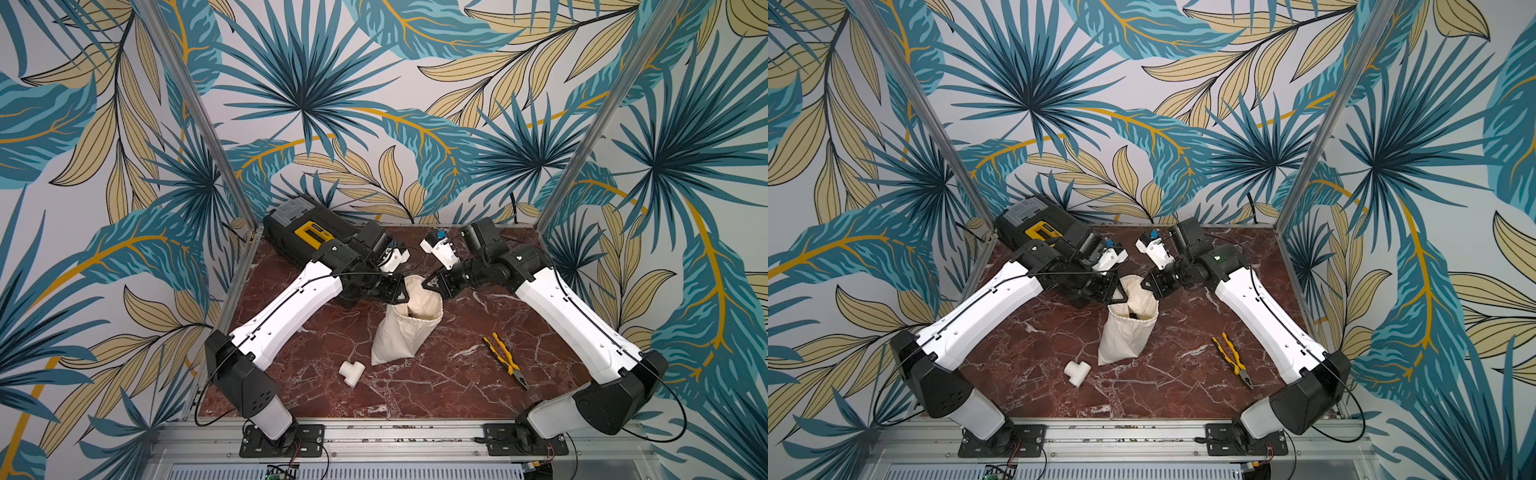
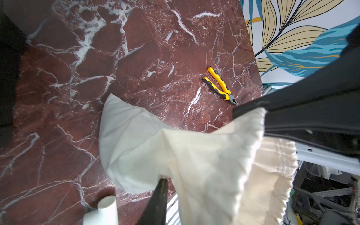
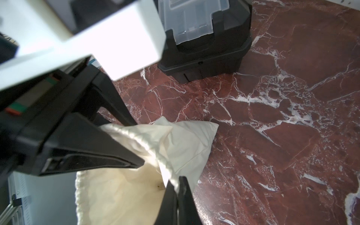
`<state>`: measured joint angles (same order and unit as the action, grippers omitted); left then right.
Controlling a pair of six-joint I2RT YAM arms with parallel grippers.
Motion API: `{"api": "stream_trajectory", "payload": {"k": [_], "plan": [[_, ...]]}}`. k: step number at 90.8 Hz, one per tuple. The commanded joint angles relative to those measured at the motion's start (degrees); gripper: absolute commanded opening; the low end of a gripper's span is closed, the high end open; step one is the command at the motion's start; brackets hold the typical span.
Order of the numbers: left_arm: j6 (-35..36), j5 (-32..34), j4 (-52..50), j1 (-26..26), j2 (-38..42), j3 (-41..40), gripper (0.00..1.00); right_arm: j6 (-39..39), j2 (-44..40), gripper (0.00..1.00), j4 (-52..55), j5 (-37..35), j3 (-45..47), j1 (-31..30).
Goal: Close the soil bag
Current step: Adjust the soil bag at the center of the board.
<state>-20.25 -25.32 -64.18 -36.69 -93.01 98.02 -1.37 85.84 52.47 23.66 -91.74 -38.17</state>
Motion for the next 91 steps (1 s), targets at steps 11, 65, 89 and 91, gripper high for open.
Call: {"api": "stream_trajectory", "payload": {"k": [11,65,89,91], "plan": [[-3.46,0.48,1.23,0.32,3.72,0.33,0.33,-11.31,-2.34,0.00,-9.56,-4.14,0.01,0.09],[-14.65,7.45,6.27,-7.79,6.11,-6.21,0.35,-16.52,-0.82,0.00,-9.36,-8.80,-1.88,0.09],[-18.46,8.53,9.38,-8.67,5.35,-6.18,0.14,-16.23,-1.49,0.00,-9.05,-9.73,-1.75,0.22],[-18.56,8.75,9.26,-8.67,5.49,-6.15,0.10,-16.33,-1.67,0.00,-8.92,-10.20,-1.81,0.32]]}}
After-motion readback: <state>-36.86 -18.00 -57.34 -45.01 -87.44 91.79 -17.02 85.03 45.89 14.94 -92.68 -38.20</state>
